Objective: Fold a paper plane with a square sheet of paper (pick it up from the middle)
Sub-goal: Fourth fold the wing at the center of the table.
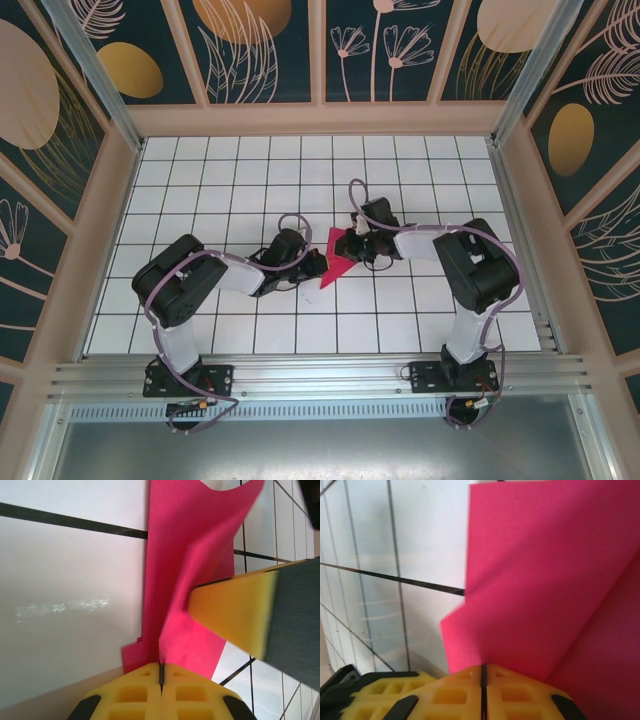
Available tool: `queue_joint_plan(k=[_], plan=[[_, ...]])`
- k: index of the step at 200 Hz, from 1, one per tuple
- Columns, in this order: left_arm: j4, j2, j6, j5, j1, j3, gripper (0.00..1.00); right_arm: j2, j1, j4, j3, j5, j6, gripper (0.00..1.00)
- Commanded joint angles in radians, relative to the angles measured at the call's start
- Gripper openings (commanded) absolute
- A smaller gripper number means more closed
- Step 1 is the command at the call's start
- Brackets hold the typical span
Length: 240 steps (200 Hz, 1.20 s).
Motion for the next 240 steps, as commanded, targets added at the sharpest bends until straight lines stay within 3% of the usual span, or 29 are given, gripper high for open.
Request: queue_joint_plan(k=[1,68,155,240], plan=[[-0.033,0.058,0.0,-0.032,0.013,-0.036,0.0,-0.105,0.003,-0.019,-0.006,0.011,0.011,0.12],[-0.082,0.075,0.006,-0.043,0.012,-0.022,0.0,-0.094,0.044,0.047,-0.083,0.014,0.09,0.03],[-0.15,0.087,0.028,-0.046,0.013,0.006,0.0,0.025,0.063,0.04,-0.092,0.068,0.086,0.01],[-0.137,0.09,0.029,-0.039,0.013,-0.003,0.0,-0.133,0.074,0.024,-0.115,0.051,0.101,0.02]])
